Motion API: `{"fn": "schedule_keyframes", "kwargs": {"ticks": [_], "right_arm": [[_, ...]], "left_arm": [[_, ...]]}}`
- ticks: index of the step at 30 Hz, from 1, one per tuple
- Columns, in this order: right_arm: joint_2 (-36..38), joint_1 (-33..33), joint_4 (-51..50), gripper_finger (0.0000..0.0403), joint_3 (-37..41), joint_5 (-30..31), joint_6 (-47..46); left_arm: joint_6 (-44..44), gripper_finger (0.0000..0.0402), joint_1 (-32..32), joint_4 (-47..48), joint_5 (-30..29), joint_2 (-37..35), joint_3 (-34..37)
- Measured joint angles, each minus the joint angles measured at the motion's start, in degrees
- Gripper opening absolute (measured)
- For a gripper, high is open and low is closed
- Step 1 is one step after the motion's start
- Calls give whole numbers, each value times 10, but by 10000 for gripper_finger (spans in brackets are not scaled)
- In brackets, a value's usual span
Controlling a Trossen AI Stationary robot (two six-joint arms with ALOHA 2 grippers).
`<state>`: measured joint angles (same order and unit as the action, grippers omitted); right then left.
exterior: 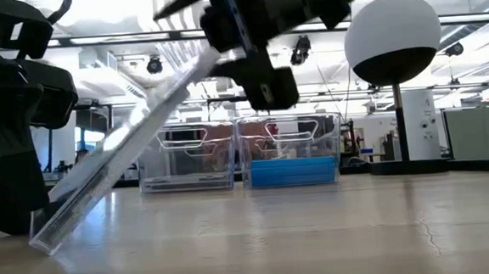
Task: Pick & place jewel cases by type
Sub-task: Put the black CD case into the left transparent bin
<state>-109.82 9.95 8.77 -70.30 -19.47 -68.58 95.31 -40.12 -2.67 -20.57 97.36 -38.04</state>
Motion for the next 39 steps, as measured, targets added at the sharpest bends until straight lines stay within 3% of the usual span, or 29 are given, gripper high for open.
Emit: {"fn": "schedule_keyframes", "kwargs": {"ticks": [5,16,27,33,39], "right_arm": [[-16,7,-9,237,-53,27,29],[-83,27,-29,237,-128,25,19],[-93,28,-156,225,-141,29,14],[-92,28,-155,199,-139,29,12],[-93,28,-154,141,-139,29,7]], "left_arm": [[3,124,0,-13,0,0,9],[-20,124,0,-19,-2,0,11],[-34,124,-7,-22,-9,0,12],[-28,124,-17,-28,-44,0,12],[-32,124,-17,-29,-70,0,13]]}}
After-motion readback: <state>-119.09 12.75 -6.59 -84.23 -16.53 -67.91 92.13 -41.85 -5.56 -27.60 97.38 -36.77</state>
